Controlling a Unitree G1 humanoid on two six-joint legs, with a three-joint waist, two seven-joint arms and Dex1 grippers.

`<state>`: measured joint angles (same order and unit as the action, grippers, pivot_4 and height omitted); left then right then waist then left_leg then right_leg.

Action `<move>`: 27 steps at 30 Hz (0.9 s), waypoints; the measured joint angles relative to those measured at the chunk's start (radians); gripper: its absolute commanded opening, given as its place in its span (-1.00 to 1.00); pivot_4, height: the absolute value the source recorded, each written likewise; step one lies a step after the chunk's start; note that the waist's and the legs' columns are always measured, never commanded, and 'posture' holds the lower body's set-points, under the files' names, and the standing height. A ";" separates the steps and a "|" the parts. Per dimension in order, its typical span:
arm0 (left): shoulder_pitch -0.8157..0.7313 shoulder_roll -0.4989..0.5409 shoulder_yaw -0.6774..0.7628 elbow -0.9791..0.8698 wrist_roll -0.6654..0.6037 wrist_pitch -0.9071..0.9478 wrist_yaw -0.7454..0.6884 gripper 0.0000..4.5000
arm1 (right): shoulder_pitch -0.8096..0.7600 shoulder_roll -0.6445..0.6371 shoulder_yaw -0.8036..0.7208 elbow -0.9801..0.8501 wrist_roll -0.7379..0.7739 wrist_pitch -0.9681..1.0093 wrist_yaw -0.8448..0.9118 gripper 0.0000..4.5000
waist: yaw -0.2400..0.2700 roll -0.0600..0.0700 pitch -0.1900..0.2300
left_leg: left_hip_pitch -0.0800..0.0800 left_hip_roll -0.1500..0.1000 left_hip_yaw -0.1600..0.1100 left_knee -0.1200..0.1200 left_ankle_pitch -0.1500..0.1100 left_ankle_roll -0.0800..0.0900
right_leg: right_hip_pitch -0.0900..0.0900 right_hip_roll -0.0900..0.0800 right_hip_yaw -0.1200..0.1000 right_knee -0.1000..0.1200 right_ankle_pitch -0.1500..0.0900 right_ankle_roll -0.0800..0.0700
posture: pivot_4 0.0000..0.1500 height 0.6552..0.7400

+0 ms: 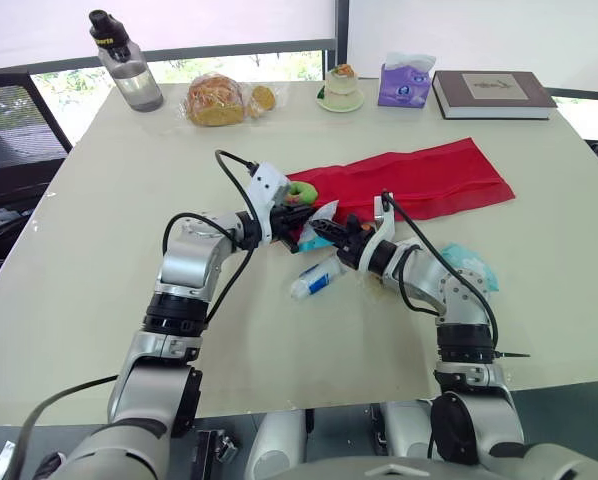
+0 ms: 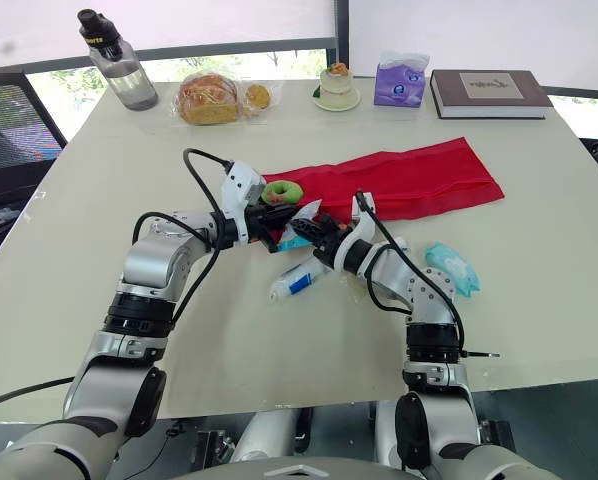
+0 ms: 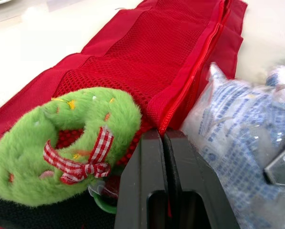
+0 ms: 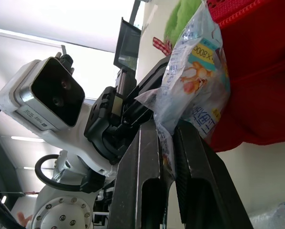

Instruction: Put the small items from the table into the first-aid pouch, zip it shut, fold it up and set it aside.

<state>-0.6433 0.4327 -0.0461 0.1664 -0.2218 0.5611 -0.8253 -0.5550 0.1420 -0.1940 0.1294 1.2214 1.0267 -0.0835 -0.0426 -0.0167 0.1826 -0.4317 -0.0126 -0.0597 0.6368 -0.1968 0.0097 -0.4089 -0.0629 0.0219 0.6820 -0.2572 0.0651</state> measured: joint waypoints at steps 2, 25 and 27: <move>0.004 -0.003 0.005 -0.002 -0.013 0.011 0.005 -0.98 | -0.001 0.000 -0.003 0.019 -0.014 -0.019 -0.004 -1.00 | 0.000 0.000 0.000 | 0.000 0.000 0.000 0.000 0.000 0.000 | 0.000 0.000 0.000 0.000 0.000 0.000 | 1.00 1.00; 0.061 -0.008 0.007 -0.079 -0.076 0.053 0.035 -0.98 | -0.083 -0.008 -0.018 0.106 -0.113 0.005 -0.092 -1.00 | -0.001 0.000 0.000 | 0.001 0.000 0.000 0.000 0.000 0.000 | 0.000 0.001 0.000 0.000 0.000 0.000 | 1.00 1.00; 0.061 -0.009 0.007 -0.079 -0.076 0.053 0.036 -0.98 | -0.089 -0.009 -0.017 0.107 -0.121 0.019 -0.084 -1.00 | -0.001 0.000 0.000 | 0.001 0.000 0.000 0.000 0.000 0.000 | 0.000 0.001 0.000 0.000 0.000 0.000 | 1.00 1.00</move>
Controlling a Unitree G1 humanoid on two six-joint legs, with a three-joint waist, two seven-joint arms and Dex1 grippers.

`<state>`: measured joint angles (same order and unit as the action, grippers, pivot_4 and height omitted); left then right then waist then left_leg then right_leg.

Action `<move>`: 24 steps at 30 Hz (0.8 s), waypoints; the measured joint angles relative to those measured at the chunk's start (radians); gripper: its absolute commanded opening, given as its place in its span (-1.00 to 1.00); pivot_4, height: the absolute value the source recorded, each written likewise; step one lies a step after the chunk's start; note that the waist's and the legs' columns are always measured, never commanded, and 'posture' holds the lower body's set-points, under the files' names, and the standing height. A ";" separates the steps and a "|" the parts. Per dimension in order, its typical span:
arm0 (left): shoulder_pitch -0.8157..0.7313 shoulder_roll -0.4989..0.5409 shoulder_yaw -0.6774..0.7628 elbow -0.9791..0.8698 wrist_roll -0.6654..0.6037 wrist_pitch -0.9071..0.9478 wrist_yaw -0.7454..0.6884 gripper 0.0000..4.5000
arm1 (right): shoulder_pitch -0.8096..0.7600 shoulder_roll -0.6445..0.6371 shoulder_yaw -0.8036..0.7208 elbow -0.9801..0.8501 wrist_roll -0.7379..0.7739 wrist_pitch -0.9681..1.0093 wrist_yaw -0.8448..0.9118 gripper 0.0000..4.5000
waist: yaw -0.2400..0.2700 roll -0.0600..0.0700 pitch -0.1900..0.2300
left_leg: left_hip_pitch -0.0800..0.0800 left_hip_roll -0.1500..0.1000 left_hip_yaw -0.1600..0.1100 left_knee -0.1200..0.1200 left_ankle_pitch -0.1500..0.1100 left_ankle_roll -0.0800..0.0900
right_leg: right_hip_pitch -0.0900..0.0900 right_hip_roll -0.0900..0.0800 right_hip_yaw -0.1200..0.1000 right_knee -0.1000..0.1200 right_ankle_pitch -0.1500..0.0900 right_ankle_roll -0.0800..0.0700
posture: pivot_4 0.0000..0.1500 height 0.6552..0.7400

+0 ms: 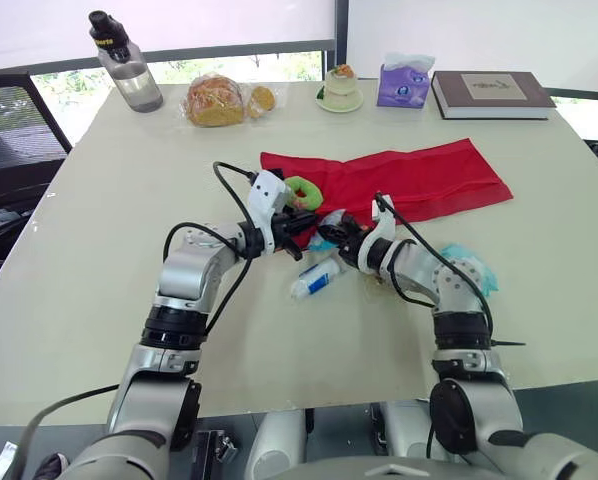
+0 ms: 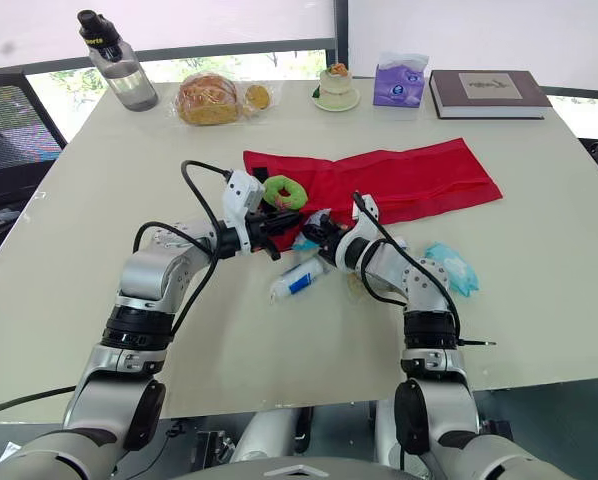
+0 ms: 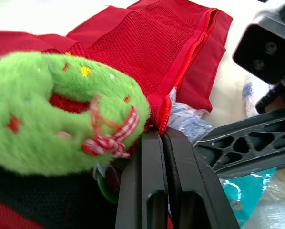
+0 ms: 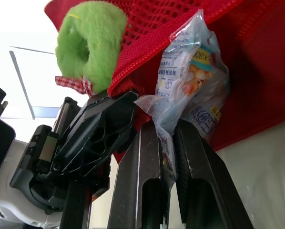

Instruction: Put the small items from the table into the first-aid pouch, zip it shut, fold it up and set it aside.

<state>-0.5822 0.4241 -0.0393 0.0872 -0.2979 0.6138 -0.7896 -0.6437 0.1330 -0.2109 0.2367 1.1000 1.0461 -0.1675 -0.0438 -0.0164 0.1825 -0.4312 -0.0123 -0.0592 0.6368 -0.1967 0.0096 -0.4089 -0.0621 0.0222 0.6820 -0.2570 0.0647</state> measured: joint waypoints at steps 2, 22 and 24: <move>0.000 -0.003 0.000 0.000 0.000 0.000 0.002 -0.98 | -0.007 -0.002 0.003 0.002 -0.016 0.020 0.013 -1.00 | 0.000 0.000 0.000 | 0.000 0.000 0.000 0.000 0.000 0.000 | 0.000 0.000 0.000 0.000 0.000 0.000 | 1.00 1.00; 0.043 -0.021 0.023 -0.040 -0.012 -0.013 0.006 -0.98 | -0.091 -0.008 -0.020 0.086 -0.157 0.067 0.140 -1.00 | -0.001 0.000 0.000 | 0.000 0.000 0.000 0.000 0.000 0.000 | 0.000 0.000 0.000 0.000 0.000 0.000 | 1.00 1.00; 0.048 -0.020 0.023 -0.048 -0.012 -0.013 0.006 -0.98 | -0.096 0.000 -0.035 0.105 -0.160 0.041 0.145 -1.00 | -0.001 0.000 0.000 | 0.000 0.000 0.000 0.000 0.000 0.000 | 0.000 0.000 0.000 0.000 0.000 0.000 | 1.00 1.00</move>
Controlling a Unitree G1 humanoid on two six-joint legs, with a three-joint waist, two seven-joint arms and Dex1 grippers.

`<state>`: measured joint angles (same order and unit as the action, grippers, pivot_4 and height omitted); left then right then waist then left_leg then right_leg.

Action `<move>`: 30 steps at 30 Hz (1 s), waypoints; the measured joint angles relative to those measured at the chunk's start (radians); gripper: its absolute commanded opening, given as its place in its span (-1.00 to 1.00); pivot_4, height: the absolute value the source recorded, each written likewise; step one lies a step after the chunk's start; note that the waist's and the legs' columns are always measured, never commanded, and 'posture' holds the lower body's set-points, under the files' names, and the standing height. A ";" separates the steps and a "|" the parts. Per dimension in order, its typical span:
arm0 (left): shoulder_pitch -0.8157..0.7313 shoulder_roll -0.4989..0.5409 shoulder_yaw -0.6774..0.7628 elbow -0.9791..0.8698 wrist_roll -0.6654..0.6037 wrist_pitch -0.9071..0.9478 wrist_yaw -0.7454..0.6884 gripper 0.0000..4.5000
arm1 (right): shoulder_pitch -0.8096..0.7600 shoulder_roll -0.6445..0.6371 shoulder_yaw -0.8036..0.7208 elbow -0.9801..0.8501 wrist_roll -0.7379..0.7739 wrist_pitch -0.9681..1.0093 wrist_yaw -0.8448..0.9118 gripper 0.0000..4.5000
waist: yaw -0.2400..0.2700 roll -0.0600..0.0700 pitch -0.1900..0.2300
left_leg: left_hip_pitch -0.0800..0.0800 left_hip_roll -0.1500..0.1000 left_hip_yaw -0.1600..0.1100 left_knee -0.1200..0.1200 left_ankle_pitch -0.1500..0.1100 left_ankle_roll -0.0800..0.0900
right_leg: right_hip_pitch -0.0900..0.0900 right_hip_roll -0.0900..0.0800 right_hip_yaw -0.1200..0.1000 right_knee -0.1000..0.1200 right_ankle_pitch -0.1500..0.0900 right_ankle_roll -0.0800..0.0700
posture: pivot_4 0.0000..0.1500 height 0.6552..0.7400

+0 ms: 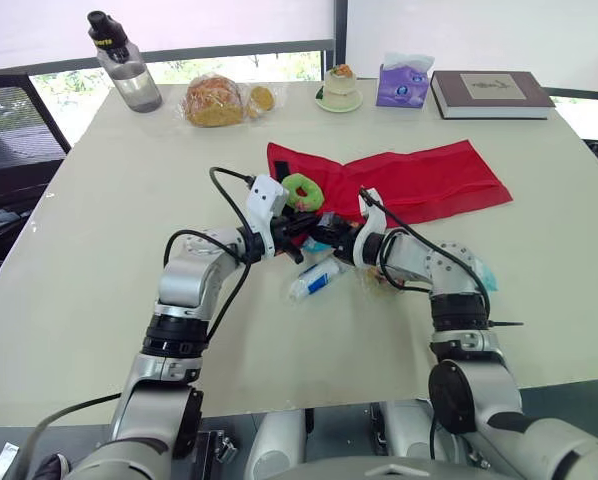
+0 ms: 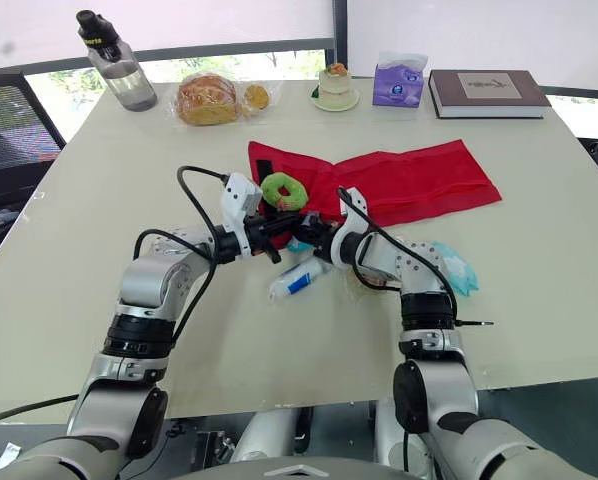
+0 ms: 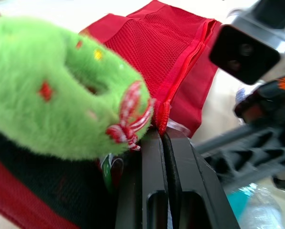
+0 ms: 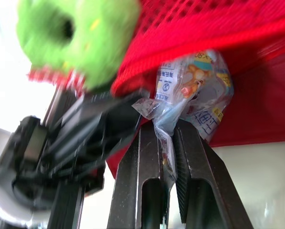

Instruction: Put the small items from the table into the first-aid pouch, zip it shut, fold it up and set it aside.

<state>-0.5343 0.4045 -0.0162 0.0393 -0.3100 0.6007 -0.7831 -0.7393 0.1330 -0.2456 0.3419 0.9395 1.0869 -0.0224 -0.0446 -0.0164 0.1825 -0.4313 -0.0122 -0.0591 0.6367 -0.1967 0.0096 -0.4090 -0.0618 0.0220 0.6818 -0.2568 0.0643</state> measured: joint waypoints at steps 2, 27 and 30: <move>0.009 0.000 0.000 -0.015 0.000 0.000 0.000 -0.98 | -0.001 0.000 -0.008 0.015 0.001 -0.015 0.014 -1.00 | 0.001 0.000 0.000 | 0.000 0.000 0.000 0.000 0.000 0.000 | 0.000 0.000 0.000 0.000 0.000 0.000 | 1.00 1.00; 0.038 0.003 0.005 -0.021 -0.029 -0.016 -0.008 -0.98 | 0.054 0.003 -0.104 -0.044 0.158 -0.055 0.009 -1.00 | 0.001 0.000 0.000 | -0.001 0.000 0.000 -0.001 0.000 0.000 | 0.000 0.000 0.000 -0.001 0.000 0.000 | 1.00 1.00; 0.044 0.005 0.005 -0.031 -0.037 0.001 -0.008 -0.98 | 0.054 0.003 -0.085 -0.043 0.149 -0.070 0.010 -1.00 | 0.001 0.000 0.000 | -0.001 0.000 0.000 -0.001 0.000 0.000 | 0.000 0.000 0.000 -0.001 0.000 0.000 | 1.00 1.00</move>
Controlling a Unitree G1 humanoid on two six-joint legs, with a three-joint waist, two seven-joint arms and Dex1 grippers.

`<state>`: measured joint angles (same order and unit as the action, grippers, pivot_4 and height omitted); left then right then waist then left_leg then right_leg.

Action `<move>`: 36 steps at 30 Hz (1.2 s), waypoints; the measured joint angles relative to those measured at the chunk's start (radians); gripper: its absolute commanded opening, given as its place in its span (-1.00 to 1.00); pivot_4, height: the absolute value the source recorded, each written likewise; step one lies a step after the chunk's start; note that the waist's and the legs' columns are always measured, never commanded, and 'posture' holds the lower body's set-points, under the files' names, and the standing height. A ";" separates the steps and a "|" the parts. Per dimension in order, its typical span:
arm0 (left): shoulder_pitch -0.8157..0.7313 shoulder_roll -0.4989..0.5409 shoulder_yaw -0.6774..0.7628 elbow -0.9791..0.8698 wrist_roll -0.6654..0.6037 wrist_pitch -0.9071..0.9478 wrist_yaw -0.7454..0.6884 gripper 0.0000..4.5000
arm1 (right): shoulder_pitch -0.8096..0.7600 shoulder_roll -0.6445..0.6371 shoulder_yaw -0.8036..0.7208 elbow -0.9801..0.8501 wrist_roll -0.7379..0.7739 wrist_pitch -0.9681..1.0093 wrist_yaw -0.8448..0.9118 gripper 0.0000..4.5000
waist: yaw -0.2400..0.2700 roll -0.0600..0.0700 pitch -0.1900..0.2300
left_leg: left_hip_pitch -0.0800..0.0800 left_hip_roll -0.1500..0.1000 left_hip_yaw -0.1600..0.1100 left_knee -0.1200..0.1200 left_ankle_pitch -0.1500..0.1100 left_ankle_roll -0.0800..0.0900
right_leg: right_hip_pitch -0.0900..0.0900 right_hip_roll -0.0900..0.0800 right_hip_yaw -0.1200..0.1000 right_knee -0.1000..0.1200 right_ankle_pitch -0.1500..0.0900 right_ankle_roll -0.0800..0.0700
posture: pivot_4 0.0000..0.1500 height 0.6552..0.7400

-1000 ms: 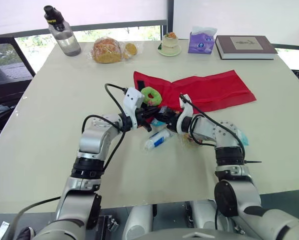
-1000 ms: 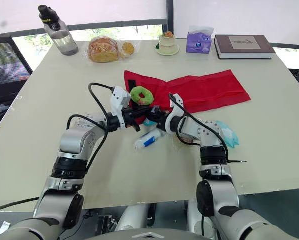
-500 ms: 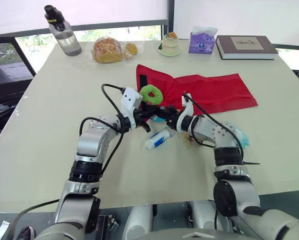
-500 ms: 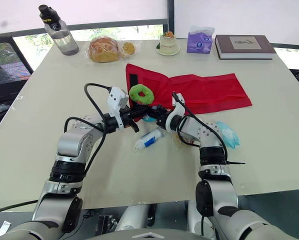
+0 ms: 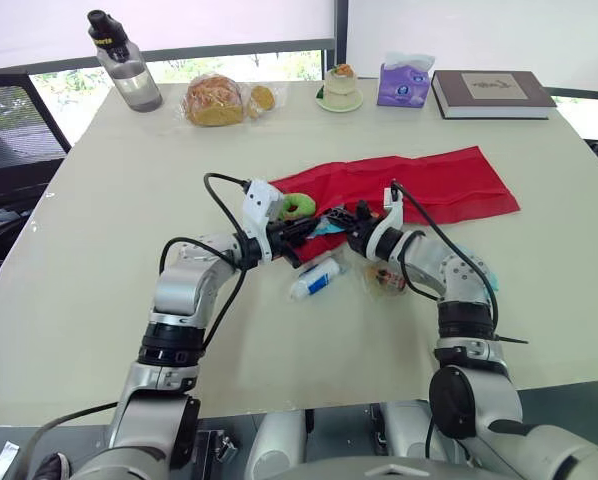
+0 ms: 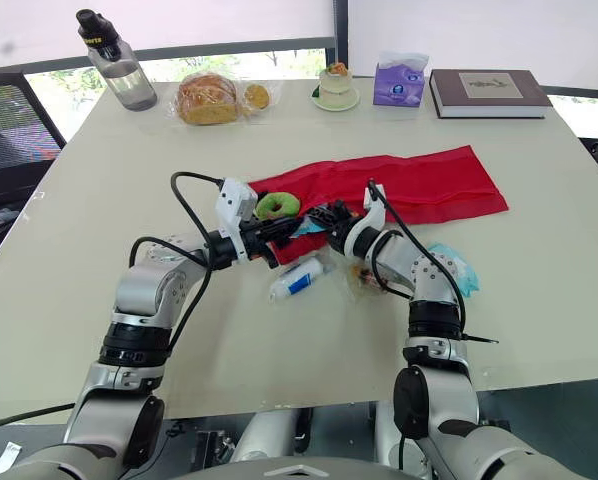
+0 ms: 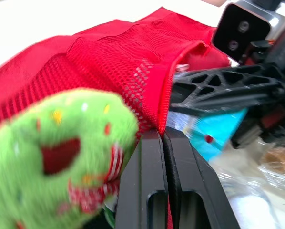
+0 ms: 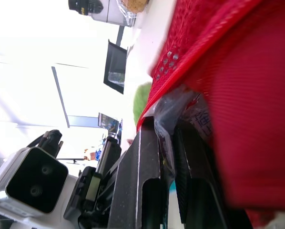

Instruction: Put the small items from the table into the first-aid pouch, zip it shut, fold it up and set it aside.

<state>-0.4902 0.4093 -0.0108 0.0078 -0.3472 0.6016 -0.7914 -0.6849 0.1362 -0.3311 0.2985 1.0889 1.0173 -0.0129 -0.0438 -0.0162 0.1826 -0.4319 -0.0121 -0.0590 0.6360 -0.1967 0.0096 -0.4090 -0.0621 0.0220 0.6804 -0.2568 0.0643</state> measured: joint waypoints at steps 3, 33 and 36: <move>0.004 -0.002 -0.004 0.000 -0.008 0.014 -0.003 -0.98 | 0.000 0.000 0.034 0.000 -0.041 -0.032 0.003 -1.00 | 0.000 0.000 0.000 | 0.000 0.000 0.000 0.000 0.000 0.000 | 0.000 0.000 0.000 0.000 0.000 0.000 | 1.00 1.00; -0.002 -0.018 0.001 0.083 -0.009 -0.021 0.009 -1.00 | 0.059 -0.061 0.137 -0.169 -0.225 0.075 0.039 -0.28 | 0.001 0.000 0.000 | 0.000 0.000 -0.001 0.000 0.000 0.000 | 0.000 0.000 0.000 0.000 0.000 0.000 | 1.00 1.00; -0.003 -0.018 0.001 0.085 -0.009 -0.023 0.007 -1.00 | 0.067 -0.092 0.135 -0.202 -0.219 0.098 0.058 -0.28 | 0.002 0.000 0.000 | 0.000 0.000 -0.001 0.000 0.000 0.000 | 0.000 0.000 0.000 -0.001 0.000 0.000 | 1.00 1.00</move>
<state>-0.4935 0.3915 -0.0102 0.0923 -0.3562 0.5786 -0.7844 -0.6179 0.0439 -0.1960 0.0965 0.8701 1.1154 0.0456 -0.0422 -0.0163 0.1826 -0.4319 -0.0121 -0.0596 0.6360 -0.1967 0.0096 -0.4090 -0.0623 0.0221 0.6799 -0.2568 0.0643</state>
